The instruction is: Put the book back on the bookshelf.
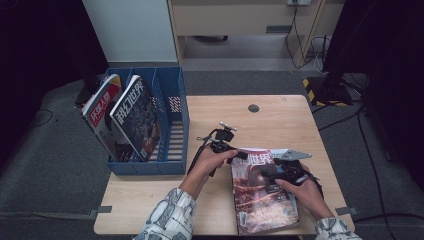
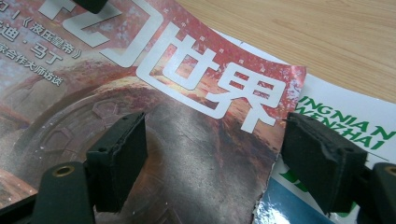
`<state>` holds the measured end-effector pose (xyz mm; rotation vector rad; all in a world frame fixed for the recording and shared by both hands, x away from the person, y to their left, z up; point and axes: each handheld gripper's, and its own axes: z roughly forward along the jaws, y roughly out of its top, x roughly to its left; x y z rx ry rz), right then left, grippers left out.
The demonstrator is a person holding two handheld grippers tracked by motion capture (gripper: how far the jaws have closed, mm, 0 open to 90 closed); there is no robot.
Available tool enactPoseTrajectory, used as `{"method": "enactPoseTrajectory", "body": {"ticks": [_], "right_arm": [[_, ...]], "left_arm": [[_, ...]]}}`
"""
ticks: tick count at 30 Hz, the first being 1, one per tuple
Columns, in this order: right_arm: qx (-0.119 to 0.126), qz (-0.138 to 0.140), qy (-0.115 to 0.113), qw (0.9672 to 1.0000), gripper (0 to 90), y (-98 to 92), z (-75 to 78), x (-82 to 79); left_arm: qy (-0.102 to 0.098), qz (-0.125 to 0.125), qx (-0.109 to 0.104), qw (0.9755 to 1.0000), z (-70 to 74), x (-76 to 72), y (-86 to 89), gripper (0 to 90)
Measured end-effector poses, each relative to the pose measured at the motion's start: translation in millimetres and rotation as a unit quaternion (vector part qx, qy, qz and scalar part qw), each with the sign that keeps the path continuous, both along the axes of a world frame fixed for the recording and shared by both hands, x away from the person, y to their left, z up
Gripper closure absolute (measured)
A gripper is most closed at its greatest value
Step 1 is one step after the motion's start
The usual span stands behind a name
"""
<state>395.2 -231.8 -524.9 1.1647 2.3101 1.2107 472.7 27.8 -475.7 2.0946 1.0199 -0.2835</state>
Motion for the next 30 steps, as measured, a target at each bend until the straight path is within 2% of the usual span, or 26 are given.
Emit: {"method": "enactPoseTrajectory", "body": {"ticks": [5,13,16,19,26,28,30], "right_arm": [[0.001,0.001,-0.001,1.0000,22.7,-0.3,-0.2,-0.2],[0.019,-0.002,0.003,0.9998,23.3,-7.6,4.1,-0.8],[0.037,-0.024,-0.001,0.9990,22.0,-21.4,9.7,-1.9],[0.041,-0.045,-0.001,0.9982,21.7,-33.2,11.6,-2.7],[0.031,-0.093,-0.006,0.9952,20.7,-52.1,12.7,-3.2],[0.030,-0.099,-0.006,0.9946,20.6,-53.8,12.5,-3.0],[0.026,-0.110,-0.005,0.9935,20.1,-58.6,11.6,-1.8]], "left_arm": [[0.007,0.001,0.004,1.0000,2.5,1.7,-0.5,73.0],[-0.003,-0.007,-0.003,1.0000,16.0,-2.6,0.3,75.4],[-0.016,-0.010,-0.005,0.9998,27.3,-7.7,1.5,76.1],[-0.019,-0.010,-0.009,0.9997,34.9,-11.1,4.9,77.2],[-0.038,-0.015,-0.007,0.9991,56.3,-17.7,8.7,79.2],[-0.042,-0.018,-0.008,0.9989,59.5,-18.4,8.6,80.0],[-0.047,-0.024,-0.004,0.9986,68.9,-20.1,7.9,80.6]]}}
